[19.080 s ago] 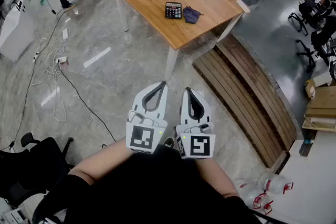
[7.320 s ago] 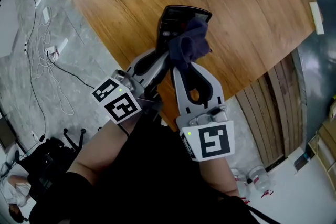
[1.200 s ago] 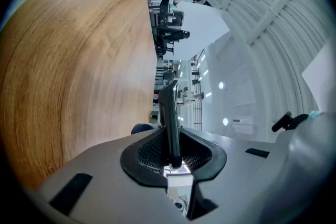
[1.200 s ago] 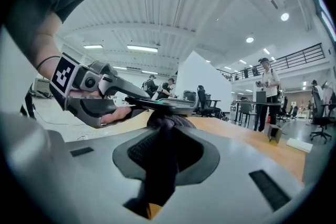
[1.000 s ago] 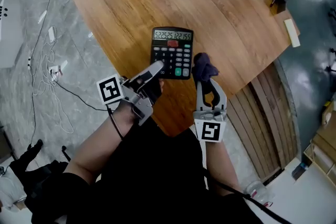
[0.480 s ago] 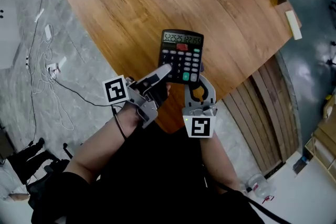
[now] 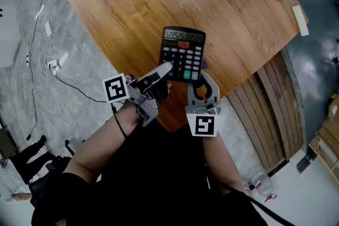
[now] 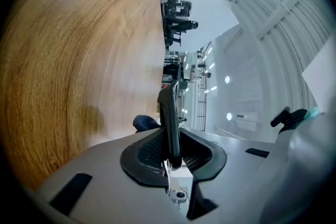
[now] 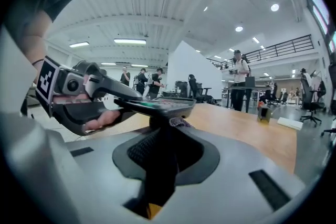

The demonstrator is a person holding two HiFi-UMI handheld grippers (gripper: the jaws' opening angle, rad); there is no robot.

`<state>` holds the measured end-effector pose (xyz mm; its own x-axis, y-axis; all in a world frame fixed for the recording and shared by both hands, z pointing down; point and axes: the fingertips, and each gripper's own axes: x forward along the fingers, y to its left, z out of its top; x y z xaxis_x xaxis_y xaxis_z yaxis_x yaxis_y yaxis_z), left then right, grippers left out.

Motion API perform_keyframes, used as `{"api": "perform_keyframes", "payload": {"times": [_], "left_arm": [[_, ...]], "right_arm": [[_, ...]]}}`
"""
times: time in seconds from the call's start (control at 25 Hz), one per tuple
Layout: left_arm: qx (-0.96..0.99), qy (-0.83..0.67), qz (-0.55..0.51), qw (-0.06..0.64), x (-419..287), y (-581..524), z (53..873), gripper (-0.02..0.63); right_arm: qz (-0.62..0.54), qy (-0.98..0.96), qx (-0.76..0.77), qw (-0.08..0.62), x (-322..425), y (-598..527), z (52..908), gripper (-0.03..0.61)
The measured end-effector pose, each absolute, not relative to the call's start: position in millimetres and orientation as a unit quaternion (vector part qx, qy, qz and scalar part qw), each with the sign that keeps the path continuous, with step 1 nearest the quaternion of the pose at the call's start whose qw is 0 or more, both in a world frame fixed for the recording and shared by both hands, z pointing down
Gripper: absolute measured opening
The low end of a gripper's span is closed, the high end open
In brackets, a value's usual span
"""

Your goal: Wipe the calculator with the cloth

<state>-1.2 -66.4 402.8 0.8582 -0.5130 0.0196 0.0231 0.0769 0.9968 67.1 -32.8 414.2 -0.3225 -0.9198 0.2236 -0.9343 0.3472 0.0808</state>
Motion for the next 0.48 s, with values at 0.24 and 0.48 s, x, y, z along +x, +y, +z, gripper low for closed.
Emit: {"api": "perform_keyframes", "payload": {"times": [0.24,0.48], "left_arm": [[0.666,-0.212,-0.17,0.694,-12,-65,420,0.069],[0.684,-0.244,-0.118,0.677,-8,-54,462,0.069]], "right_arm": [[0.029,-0.753,0.643,0.134,135,-41,417,0.074],[0.092,-0.746,0.634,0.183,139,-39,454,0.074]]}}
